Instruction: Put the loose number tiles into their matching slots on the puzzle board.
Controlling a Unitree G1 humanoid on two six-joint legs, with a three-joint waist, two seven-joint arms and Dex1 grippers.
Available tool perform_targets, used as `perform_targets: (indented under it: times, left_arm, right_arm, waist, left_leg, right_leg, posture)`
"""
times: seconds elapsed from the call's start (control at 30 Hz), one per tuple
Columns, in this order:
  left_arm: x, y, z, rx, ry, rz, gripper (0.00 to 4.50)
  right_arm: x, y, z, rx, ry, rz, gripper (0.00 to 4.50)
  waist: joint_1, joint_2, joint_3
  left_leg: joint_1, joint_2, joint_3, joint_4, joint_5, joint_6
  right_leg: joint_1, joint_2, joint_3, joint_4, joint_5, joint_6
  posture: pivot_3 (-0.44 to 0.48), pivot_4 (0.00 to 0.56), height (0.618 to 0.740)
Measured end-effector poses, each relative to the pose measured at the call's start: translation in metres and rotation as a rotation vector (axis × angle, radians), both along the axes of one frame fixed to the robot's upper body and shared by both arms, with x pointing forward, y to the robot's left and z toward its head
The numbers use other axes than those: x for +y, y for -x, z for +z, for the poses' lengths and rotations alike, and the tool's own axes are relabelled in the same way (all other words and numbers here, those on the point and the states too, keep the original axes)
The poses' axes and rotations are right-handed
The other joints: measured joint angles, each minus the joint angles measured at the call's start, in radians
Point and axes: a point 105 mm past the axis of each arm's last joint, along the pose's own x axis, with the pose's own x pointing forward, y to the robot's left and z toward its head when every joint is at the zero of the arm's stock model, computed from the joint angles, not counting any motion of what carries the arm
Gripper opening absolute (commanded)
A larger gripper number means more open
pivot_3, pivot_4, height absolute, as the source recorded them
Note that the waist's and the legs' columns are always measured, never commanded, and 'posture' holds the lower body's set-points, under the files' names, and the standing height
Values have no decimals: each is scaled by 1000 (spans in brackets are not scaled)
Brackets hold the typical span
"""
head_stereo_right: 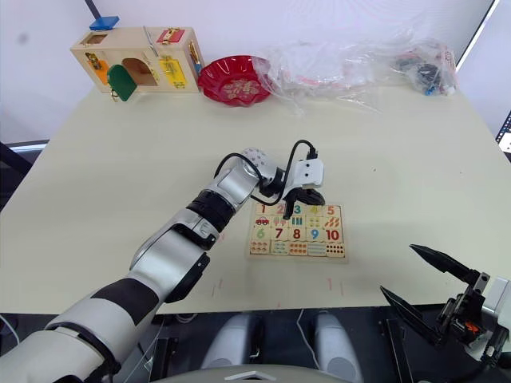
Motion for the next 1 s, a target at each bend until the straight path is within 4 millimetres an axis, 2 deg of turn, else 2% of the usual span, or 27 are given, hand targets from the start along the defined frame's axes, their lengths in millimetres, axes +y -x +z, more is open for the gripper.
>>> perform_targets:
  times: [0.3,0.47,0.6,0.63,0.77,1.0]
  left_arm:
    - [1,0,2,4,24,8,72]
    - [12,-4,27,43,210,77,72]
    - [35,-8,46,73,375,180,72]
    - [45,-9,49,81,451,240,72]
    - [75,-14,50,81,616,439,72]
    - [135,-14,57,25,836,767,72]
  right_arm:
    - [-3,0,-3,11,-3,-2,4500]
    - [-3,-6,0,-8,-6,-7,4500]
    - [1,-25,1,-23,-21,-41,4500]
    - [4,-34,3,-28,-40,-53,4500]
    - [10,-58,8,-24,-84,-68,4500]
    - [23,-104,32,-101,-163,-9,4500]
  waist:
    - [0,0,0]
    - [-4,0,0]
    - [-5,1,0]
    - [-9,1,0]
    - [1,1,-1]
    - [1,1,-1]
  left_leg:
    - [0,0,0,0,0,0]
    - [0,1,0,0,0,0]
    - [1,1,0,0,0,0]
    - [1,2,0,0,0,0]
    - [0,2,0,0,0,0]
    - [1,1,-2,1,0,0]
  right_leg:
    - [0,0,0,0,0,0]
    - [0,0,0,0,0,0]
    - [0,0,0,0,0,0]
    - [0,0,1,1,0,0]
    - [0,0,0,1,0,0]
    - [0,-1,-1,1,1,0]
  posture:
    - [0,150,740]
    - [0,150,740]
    - [0,150,740]
    - [0,150,740]
    - [0,150,740]
    - [0,150,740]
